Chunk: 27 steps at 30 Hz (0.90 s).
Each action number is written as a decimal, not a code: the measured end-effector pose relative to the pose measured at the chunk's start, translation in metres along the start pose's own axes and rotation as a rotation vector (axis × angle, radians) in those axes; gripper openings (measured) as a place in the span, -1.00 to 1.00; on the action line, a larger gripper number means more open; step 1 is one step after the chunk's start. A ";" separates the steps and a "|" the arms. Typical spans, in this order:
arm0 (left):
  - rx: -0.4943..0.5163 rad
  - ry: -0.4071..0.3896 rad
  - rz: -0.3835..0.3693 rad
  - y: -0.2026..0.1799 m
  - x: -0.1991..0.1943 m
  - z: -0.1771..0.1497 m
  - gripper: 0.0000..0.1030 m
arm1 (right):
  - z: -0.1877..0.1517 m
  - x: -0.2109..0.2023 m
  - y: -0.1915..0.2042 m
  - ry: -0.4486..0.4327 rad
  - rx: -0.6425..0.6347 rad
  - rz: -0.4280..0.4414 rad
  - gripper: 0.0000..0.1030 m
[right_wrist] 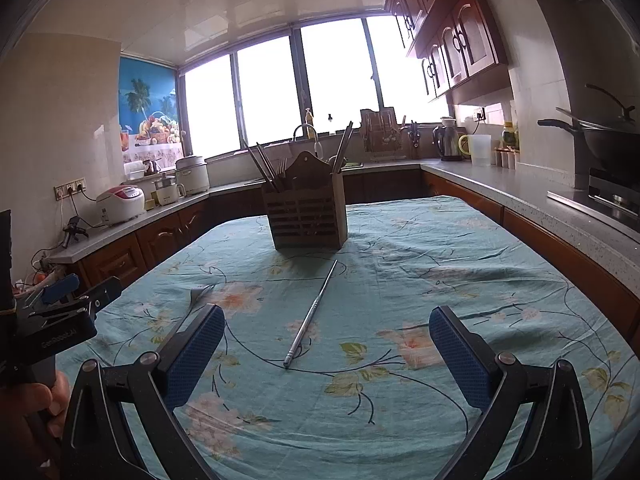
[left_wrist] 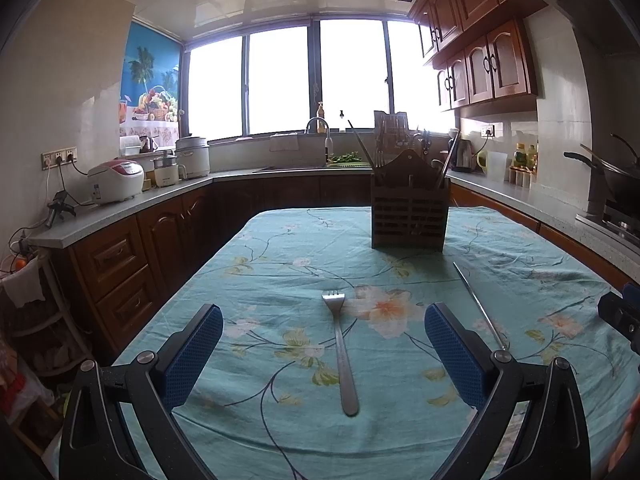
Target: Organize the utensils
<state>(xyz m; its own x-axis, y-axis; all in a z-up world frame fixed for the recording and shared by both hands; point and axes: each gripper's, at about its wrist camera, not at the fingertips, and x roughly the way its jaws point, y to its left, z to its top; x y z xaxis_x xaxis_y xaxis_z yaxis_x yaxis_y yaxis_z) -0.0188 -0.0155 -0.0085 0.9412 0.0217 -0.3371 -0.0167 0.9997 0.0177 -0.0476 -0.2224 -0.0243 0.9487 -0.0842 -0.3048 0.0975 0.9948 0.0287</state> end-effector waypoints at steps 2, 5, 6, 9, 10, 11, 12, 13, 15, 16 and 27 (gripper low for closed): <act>0.003 -0.005 0.001 -0.001 -0.001 0.000 0.98 | 0.000 -0.001 0.000 -0.005 0.000 -0.001 1.00; 0.006 -0.009 0.000 -0.002 -0.001 -0.001 0.98 | 0.000 -0.001 -0.001 -0.009 0.001 0.000 1.00; 0.007 -0.010 -0.001 -0.002 -0.001 -0.002 0.98 | 0.000 -0.002 -0.002 -0.009 0.002 0.000 1.00; 0.008 -0.007 -0.001 -0.003 0.000 -0.002 0.98 | 0.000 -0.002 -0.002 -0.011 0.000 0.003 1.00; 0.007 -0.006 -0.002 -0.003 0.000 -0.002 0.98 | 0.000 -0.002 -0.002 -0.012 -0.001 0.003 1.00; 0.006 -0.006 -0.001 -0.003 -0.001 -0.002 0.98 | 0.001 -0.002 -0.001 -0.013 -0.002 0.004 1.00; 0.005 -0.006 -0.001 -0.003 -0.002 -0.002 0.98 | 0.001 -0.002 -0.002 -0.014 -0.003 0.005 1.00; 0.005 -0.007 0.000 -0.003 -0.002 -0.002 0.98 | 0.002 -0.002 -0.002 -0.015 -0.004 0.005 1.00; 0.005 -0.008 0.000 -0.003 -0.002 -0.002 0.98 | 0.002 -0.003 -0.002 -0.017 -0.004 0.007 1.00; 0.005 -0.008 -0.001 -0.003 -0.002 -0.002 0.98 | 0.002 -0.003 -0.002 -0.018 -0.004 0.007 1.00; 0.009 -0.012 -0.008 -0.005 -0.004 -0.001 0.98 | 0.004 -0.004 -0.002 -0.022 -0.001 0.014 1.00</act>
<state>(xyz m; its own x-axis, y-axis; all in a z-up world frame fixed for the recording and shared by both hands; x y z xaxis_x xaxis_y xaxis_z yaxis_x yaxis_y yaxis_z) -0.0231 -0.0210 -0.0085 0.9451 0.0136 -0.3264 -0.0062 0.9997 0.0236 -0.0505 -0.2243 -0.0189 0.9564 -0.0711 -0.2832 0.0834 0.9960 0.0316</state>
